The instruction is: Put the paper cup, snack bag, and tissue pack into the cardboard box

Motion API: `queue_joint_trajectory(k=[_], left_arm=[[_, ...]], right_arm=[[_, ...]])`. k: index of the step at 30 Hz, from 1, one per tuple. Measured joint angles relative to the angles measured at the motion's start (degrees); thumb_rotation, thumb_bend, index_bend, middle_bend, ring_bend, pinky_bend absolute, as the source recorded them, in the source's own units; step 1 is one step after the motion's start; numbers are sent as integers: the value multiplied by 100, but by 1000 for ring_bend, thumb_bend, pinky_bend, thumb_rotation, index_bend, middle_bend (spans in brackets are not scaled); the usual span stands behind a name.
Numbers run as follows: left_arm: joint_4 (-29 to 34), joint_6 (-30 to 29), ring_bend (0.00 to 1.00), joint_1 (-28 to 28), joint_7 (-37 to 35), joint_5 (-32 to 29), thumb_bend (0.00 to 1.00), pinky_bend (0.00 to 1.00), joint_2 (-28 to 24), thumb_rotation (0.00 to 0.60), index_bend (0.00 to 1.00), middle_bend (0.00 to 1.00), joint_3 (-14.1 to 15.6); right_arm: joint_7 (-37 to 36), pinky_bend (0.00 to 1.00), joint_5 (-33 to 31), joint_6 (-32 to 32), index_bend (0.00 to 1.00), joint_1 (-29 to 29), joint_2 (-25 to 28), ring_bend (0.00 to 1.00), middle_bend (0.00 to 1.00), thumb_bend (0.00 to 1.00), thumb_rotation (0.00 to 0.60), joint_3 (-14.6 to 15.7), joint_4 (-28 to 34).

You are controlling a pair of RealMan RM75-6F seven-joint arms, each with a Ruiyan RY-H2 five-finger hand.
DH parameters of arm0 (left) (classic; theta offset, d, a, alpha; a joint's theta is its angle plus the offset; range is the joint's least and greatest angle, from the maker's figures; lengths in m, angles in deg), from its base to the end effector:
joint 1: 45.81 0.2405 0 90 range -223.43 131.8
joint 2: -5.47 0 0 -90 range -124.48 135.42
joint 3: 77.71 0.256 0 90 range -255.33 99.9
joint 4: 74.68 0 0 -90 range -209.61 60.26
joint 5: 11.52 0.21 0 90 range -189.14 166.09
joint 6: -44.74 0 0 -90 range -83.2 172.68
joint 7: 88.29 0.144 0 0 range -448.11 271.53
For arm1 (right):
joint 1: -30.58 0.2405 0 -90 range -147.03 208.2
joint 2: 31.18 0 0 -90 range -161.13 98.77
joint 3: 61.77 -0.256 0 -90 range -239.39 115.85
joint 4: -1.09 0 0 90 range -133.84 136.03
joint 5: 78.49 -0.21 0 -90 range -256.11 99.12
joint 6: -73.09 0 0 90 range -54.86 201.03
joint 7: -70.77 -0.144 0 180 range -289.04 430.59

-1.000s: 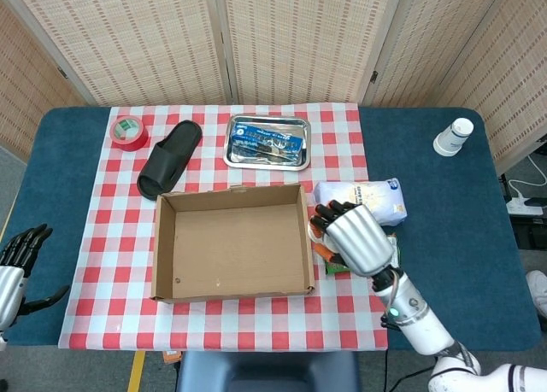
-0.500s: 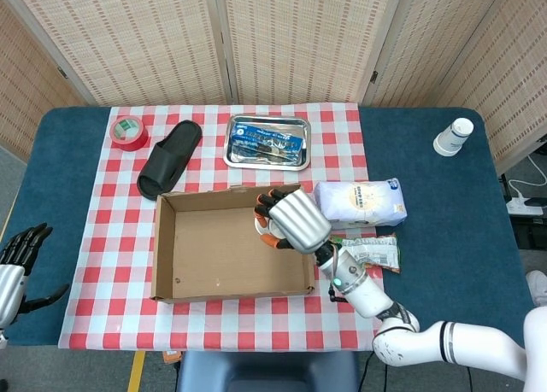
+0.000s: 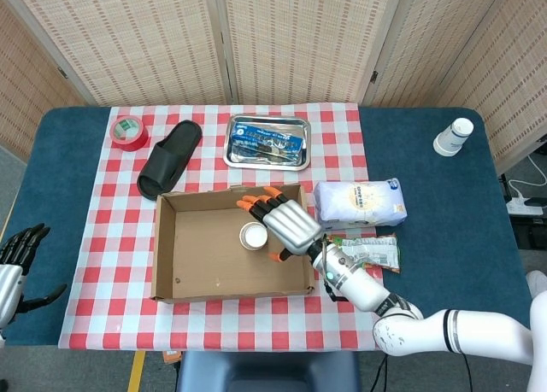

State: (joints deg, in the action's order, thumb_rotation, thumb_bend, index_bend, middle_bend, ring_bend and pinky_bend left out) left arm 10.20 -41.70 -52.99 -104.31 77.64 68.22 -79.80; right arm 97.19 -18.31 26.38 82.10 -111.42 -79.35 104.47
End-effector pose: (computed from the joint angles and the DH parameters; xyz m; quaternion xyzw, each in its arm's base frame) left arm -0.3225 0.1934 0.1787 -0.5892 -0.3987 -0.4480 0.5415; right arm -0.0311 -0.3300 0.0139 0.8003 -0.3192 0.4139 0.2939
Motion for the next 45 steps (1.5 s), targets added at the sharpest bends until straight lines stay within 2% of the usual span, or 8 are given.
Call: queue_joint_trajectory(k=[7, 12, 16, 21, 23, 29, 34, 45], left_arm=[[4, 14, 0, -1, 6, 21, 181, 80, -7, 600, 0, 0, 20], [47, 36, 0, 1, 50, -8, 181, 80, -23, 600, 0, 0, 16], [71, 39, 0, -5, 116, 14, 181, 80, -14, 600, 0, 0, 22], [103, 57, 0, -18, 208, 14, 182, 80, 5, 600, 0, 0, 20], [109, 69, 0, -22, 231, 11, 182, 80, 10, 600, 0, 0, 21], [122, 70, 0, -24, 268, 33, 181, 80, 20, 600, 0, 0, 35], [130, 68, 0, -25, 267, 31, 181, 80, 15, 600, 0, 0, 32], [113, 78, 0, -27, 220, 17, 181, 80, 9, 600, 0, 0, 29]], right_arm=[[77, 4, 262, -288, 0, -102, 463, 0, 0, 0, 600, 162, 299], [8, 71, 858, -811, 0, -718, 1349, 0, 0, 0, 600, 560, 520], [-546, 160, 1320, -1097, 49, -1183, 1782, 3, 33, 0, 600, 869, 512], [-1580, 309, 1992, -1409, 140, -1716, 2046, 76, 106, 0, 600, 1311, 205], [-1941, 339, 2251, -1532, 153, -1915, 2054, 100, 129, 0, 600, 1495, -71], [-2704, 349, 2729, -1788, 198, -2298, 1786, 126, 160, 0, 600, 1850, -859], [-3041, 351, 2899, -1822, 230, -2395, 1466, 132, 171, 0, 600, 1951, -1299], [-3457, 352, 2860, -1445, 270, -2368, 843, 137, 178, 0, 600, 1991, -2044]])
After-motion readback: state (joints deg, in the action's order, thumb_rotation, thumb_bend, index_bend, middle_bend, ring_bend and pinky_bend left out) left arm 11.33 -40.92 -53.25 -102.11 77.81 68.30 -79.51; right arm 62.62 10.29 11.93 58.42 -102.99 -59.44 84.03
